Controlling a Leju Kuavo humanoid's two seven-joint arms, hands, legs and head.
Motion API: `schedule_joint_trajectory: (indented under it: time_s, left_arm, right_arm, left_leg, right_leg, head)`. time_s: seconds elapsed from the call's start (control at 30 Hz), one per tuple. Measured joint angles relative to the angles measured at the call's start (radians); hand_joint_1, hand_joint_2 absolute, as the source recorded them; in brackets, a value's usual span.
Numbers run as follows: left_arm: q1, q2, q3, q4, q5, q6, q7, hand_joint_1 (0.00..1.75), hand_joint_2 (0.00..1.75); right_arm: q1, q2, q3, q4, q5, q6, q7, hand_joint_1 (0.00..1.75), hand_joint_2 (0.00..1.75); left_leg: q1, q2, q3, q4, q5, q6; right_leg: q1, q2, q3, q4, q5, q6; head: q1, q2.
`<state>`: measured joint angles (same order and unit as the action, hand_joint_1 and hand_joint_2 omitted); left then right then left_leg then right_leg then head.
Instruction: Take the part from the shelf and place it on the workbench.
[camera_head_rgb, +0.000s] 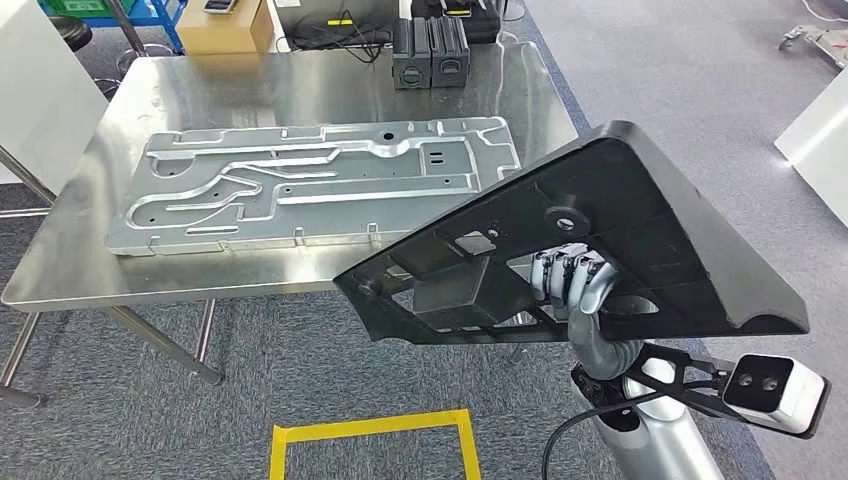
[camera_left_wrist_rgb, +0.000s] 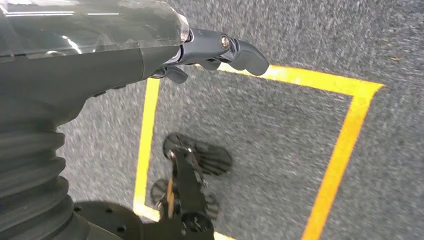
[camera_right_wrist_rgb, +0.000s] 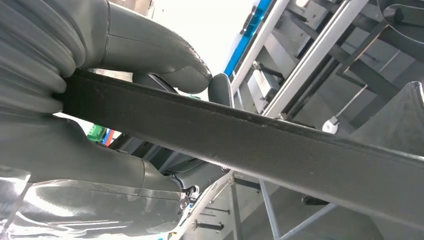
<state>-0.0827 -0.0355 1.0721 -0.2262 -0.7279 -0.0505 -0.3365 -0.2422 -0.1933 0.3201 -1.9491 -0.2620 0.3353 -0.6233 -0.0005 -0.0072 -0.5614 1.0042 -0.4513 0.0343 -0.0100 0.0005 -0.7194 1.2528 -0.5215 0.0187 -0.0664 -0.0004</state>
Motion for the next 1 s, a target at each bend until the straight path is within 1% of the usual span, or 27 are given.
schedule_joint_trajectory:
  time_s: [0.03, 0.07, 0.1, 0.13, 0.17, 0.23, 0.27, 0.3, 0.33, 0.37, 0.4, 0.43, 0.47, 0.5, 0.53, 0.57, 0.6, 0.63, 0.7, 0.73, 0.77, 0.8, 0.83, 0.9, 0.93, 0.97, 1.0]
  left_arm:
    - [0.0, 0.0, 0.0, 0.0, -0.001, 0.0, -0.002, 0.0, 1.75]
    - [0.0, -0.001, 0.0, 0.0, -0.003, 0.0, -0.005, 0.0, 1.75]
    - [-0.001, -0.001, 0.0, 0.0, -0.003, 0.0, -0.008, 0.0, 1.75]
    - [-0.002, -0.001, 0.0, 0.0, -0.004, -0.001, -0.01, 0.0, 1.75]
    - [-0.003, -0.001, 0.0, 0.0, -0.004, -0.001, -0.012, 0.0, 1.75]
    - [-0.004, -0.001, 0.0, 0.0, -0.004, -0.001, -0.015, 0.0, 1.75]
    - [-0.004, -0.001, 0.0, 0.0, -0.004, -0.001, -0.016, 0.0, 1.75]
    - [-0.005, -0.001, 0.001, 0.0, -0.004, -0.002, -0.017, 0.0, 1.75]
    - [-0.006, -0.001, 0.001, 0.0, -0.004, -0.003, -0.018, 0.0, 1.75]
    - [-0.006, -0.001, 0.001, 0.0, -0.004, -0.004, -0.018, 0.0, 1.75]
    - [-0.006, -0.001, 0.001, 0.0, -0.004, -0.006, -0.019, 0.0, 1.75]
    - [-0.004, -0.001, 0.002, 0.0, -0.004, -0.006, -0.019, 0.0, 1.75]
    - [-0.002, -0.001, 0.002, 0.0, -0.004, -0.007, -0.019, 0.0, 1.75]
    - [0.0, -0.001, 0.002, 0.0, -0.004, -0.007, -0.019, 0.0, 1.75]
    - [0.001, -0.001, 0.003, 0.0, -0.004, -0.007, -0.019, 0.0, 1.75]
    - [0.002, -0.001, 0.004, 0.0, -0.004, -0.007, -0.019, 0.0, 1.75]
    - [0.003, -0.001, 0.006, 0.0, -0.003, -0.007, -0.02, 0.0, 1.75]
    - [0.003, -0.001, 0.007, 0.0, -0.003, -0.007, -0.022, 0.0, 1.75]
    - [0.004, -0.002, 0.007, 0.0, -0.005, -0.008, -0.029, 0.0, 1.75]
    - [0.006, -0.003, 0.007, 0.0, -0.007, -0.01, -0.033, 0.0, 1.75]
    - [0.007, -0.004, 0.007, 0.0, -0.01, -0.012, -0.038, 0.0, 1.75]
    - [0.007, -0.005, 0.007, 0.0, -0.013, -0.015, -0.043, 0.0, 1.75]
    - [0.006, -0.006, 0.007, 0.0, -0.016, -0.017, -0.047, 0.0, 1.75]
    - [0.004, -0.007, 0.007, 0.0, -0.018, -0.021, -0.052, 0.0, 1.75]
    - [0.003, -0.007, 0.007, 0.0, -0.019, -0.022, -0.053, 0.0, 1.75]
    - [0.002, -0.007, 0.007, 0.0, -0.019, -0.023, -0.053, 0.0, 1.75]
    - [0.001, -0.007, 0.007, 0.0, -0.02, -0.023, -0.054, 0.0, 1.75]
  right_arm:
    - [-0.001, -0.001, 0.0, 0.001, 0.0, 0.0, 0.0, 1.75, 1.75]
    - [-0.003, -0.001, 0.0, 0.001, 0.0, 0.001, 0.0, 1.75, 1.75]
    - [-0.006, -0.001, 0.0, 0.002, 0.002, 0.003, 0.0, 1.75, 1.75]
    - [-0.007, 0.0, 0.001, 0.002, 0.004, 0.006, 0.0, 1.75, 1.75]
    - [-0.008, 0.0, 0.0, 0.003, 0.007, 0.009, 0.0, 1.75, 1.75]
    - [-0.014, 0.002, 0.0, 0.003, 0.012, 0.01, 0.0, 1.75, 1.75]
    - [-0.021, 0.004, -0.001, 0.002, 0.012, 0.005, 0.0, 1.75, 1.75]
    - [-0.03, 0.006, -0.003, 0.001, 0.008, -0.005, 0.002, 1.75, 1.75]
    - [-0.04, 0.008, -0.007, 0.001, 0.004, -0.015, 0.003, 1.75, 1.75]
    - [-0.047, 0.01, -0.013, 0.0, -0.002, -0.025, 0.004, 1.75, 1.75]
    - [-0.05, 0.011, -0.02, 0.0, -0.006, -0.033, 0.005, 1.75, 1.75]
    - [-0.048, 0.013, -0.027, 0.0, -0.006, -0.035, 0.005, 1.75, 1.75]
    - [-0.043, 0.015, -0.033, 0.001, -0.004, -0.035, 0.004, 1.75, 1.75]
    - [-0.039, 0.018, -0.039, 0.001, 0.002, -0.032, 0.003, 1.75, 1.75]
    - [-0.036, 0.022, -0.043, 0.001, 0.01, -0.028, 0.002, 1.75, 1.75]
    - [-0.033, 0.026, -0.047, 0.002, 0.02, -0.025, 0.002, 1.75, 1.75]
    - [-0.031, 0.031, -0.049, 0.002, 0.034, -0.023, 0.001, 1.75, 1.75]
    - [-0.028, 0.038, -0.051, 0.003, 0.049, -0.022, 0.001, 1.75, 1.75]
    - [-0.022, 0.053, -0.053, 0.007, 0.083, -0.025, 0.0, 1.75, 1.75]
    - [-0.02, 0.059, -0.056, 0.008, 0.097, -0.027, 0.0, 1.75, 1.75]
    - [-0.019, 0.063, -0.061, 0.01, 0.107, -0.03, 0.0, 1.75, 1.75]
    - [-0.02, 0.065, -0.068, 0.011, 0.113, -0.034, 0.0, 1.75, 1.75]
    - [-0.022, 0.068, -0.076, 0.014, 0.12, -0.04, 0.0, 1.75, 1.75]
    - [-0.029, 0.072, -0.097, 0.028, 0.144, -0.061, 0.0, 1.75, 1.75]
    - [-0.038, 0.074, -0.106, 0.043, 0.167, -0.083, 0.001, 1.75, 1.75]
    - [-0.054, 0.076, -0.115, 0.063, 0.2, -0.115, 0.002, 1.75, 1.75]
    - [-0.077, 0.077, -0.123, 0.088, 0.239, -0.155, 0.004, 1.75, 1.75]
  left_leg:
    - [0.0, -0.001, 0.009, 0.001, -0.007, -0.003]
    - [-0.001, -0.002, 0.015, 0.004, -0.015, -0.007]
    - [-0.002, -0.002, 0.019, 0.005, -0.022, -0.012]
    - [-0.003, -0.003, 0.021, 0.006, -0.028, -0.017]
    - [-0.003, -0.003, 0.021, 0.004, -0.032, -0.023]
    - [-0.001, -0.002, 0.026, 0.005, -0.04, -0.034]
    - [0.0, -0.001, 0.024, 0.017, -0.049, -0.04]
    - [0.001, 0.0, 0.01, 0.052, -0.067, -0.045]
    - [0.003, 0.001, -0.019, 0.109, -0.094, -0.048]
    - [0.004, 0.001, -0.059, 0.182, -0.123, -0.051]
    - [0.006, 0.001, -0.102, 0.253, -0.146, -0.053]
    - [0.006, 0.001, -0.135, 0.299, -0.15, -0.053]
    - [0.006, 0.001, -0.15, 0.305, -0.131, -0.052]
    - [0.006, 0.001, -0.143, 0.269, -0.092, -0.05]
    - [0.005, 0.001, -0.12, 0.2, -0.04, -0.045]
    - [0.003, 0.002, -0.092, 0.129, 0.001, -0.04]
    - [0.0, 0.002, -0.068, 0.07, 0.026, -0.035]
    - [-0.003, 0.002, -0.053, 0.034, 0.036, -0.031]
    - [-0.007, 0.003, -0.046, 0.015, 0.028, -0.023]
    - [-0.005, 0.002, -0.042, 0.011, 0.028, -0.018]
    - [-0.003, 0.002, -0.037, 0.003, 0.027, -0.013]
    - [-0.001, 0.002, -0.03, -0.004, 0.027, -0.008]
    - [0.001, 0.002, -0.023, -0.009, 0.026, -0.004]
    - [-0.001, 0.001, -0.015, -0.01, 0.018, 0.003]
    - [-0.002, 0.001, -0.01, -0.009, 0.014, 0.004]
    - [-0.003, 0.001, -0.005, -0.009, 0.01, 0.004]
    - [-0.003, 0.0, 0.001, -0.008, 0.005, 0.003]
  right_leg:
    - [-0.002, 0.0, 0.03, -0.074, 0.045, 0.0]
    - [-0.001, 0.0, 0.061, -0.143, 0.075, -0.002]
    - [-0.001, 0.0, 0.084, -0.193, 0.093, -0.005]
    - [0.001, 0.001, 0.097, -0.221, 0.096, -0.009]
    - [0.004, 0.002, 0.1, -0.225, 0.089, -0.014]
    - [0.003, 0.004, 0.106, -0.231, 0.085, -0.027]
    - [0.002, 0.004, 0.112, -0.235, 0.083, -0.034]
    - [-0.001, 0.004, 0.118, -0.239, 0.08, -0.039]
    - [-0.001, 0.003, 0.125, -0.24, 0.077, -0.044]
    - [-0.001, 0.002, 0.131, -0.241, 0.071, -0.046]
    - [0.001, 0.001, 0.138, -0.241, 0.066, -0.047]
    - [0.002, 0.001, 0.145, -0.24, 0.06, -0.048]
    - [0.002, 0.0, 0.153, -0.24, 0.053, -0.047]
    - [0.003, 0.001, 0.162, -0.24, 0.047, -0.047]
    - [0.003, 0.001, 0.172, -0.24, 0.039, -0.045]
    - [0.004, 0.002, 0.182, -0.24, 0.032, -0.043]
    - [0.006, 0.003, 0.188, -0.24, 0.025, -0.039]
    - [0.006, 0.004, 0.191, -0.24, 0.021, -0.035]
    - [0.006, 0.004, 0.192, -0.244, 0.017, -0.024]
    - [0.005, 0.004, 0.193, -0.246, 0.013, -0.018]
    - [0.005, 0.003, 0.193, -0.239, 0.007, -0.013]
    - [0.005, 0.003, 0.183, -0.215, -0.007, -0.009]
    - [0.004, 0.003, 0.158, -0.167, -0.028, -0.006]
    - [0.003, 0.003, 0.073, -0.025, -0.076, -0.002]
    - [0.001, 0.003, 0.032, 0.031, -0.084, 0.0]
    - [0.0, 0.003, 0.007, 0.052, -0.072, 0.001]
    - [-0.001, 0.003, 0.004, 0.031, -0.038, 0.001]
  head:
    - [0.0, 0.0]
    - [0.0, 0.0]
    - [0.0, 0.0]
    - [0.0, 0.0]
    - [0.0, 0.0]
    - [0.0, 0.0]
    - [0.0, 0.0]
    - [0.0, 0.0]
    - [0.0, 0.0]
    - [0.0, 0.0]
    - [0.0, 0.0]
    - [0.0, 0.0]
    - [0.0, 0.0]
    - [0.0, 0.0]
    - [0.0, 0.0]
    - [0.0, 0.0]
    - [0.0, 0.0]
    - [0.0, 0.0]
    - [0.0, 0.0]
    - [0.0, 0.0]
    - [0.0, 0.0]
    - [0.0, 0.0]
    - [0.0, 0.0]
    - [0.0, 0.0]
    - [0.0, 0.0]
    - [0.0, 0.0]
    - [0.0, 0.0]
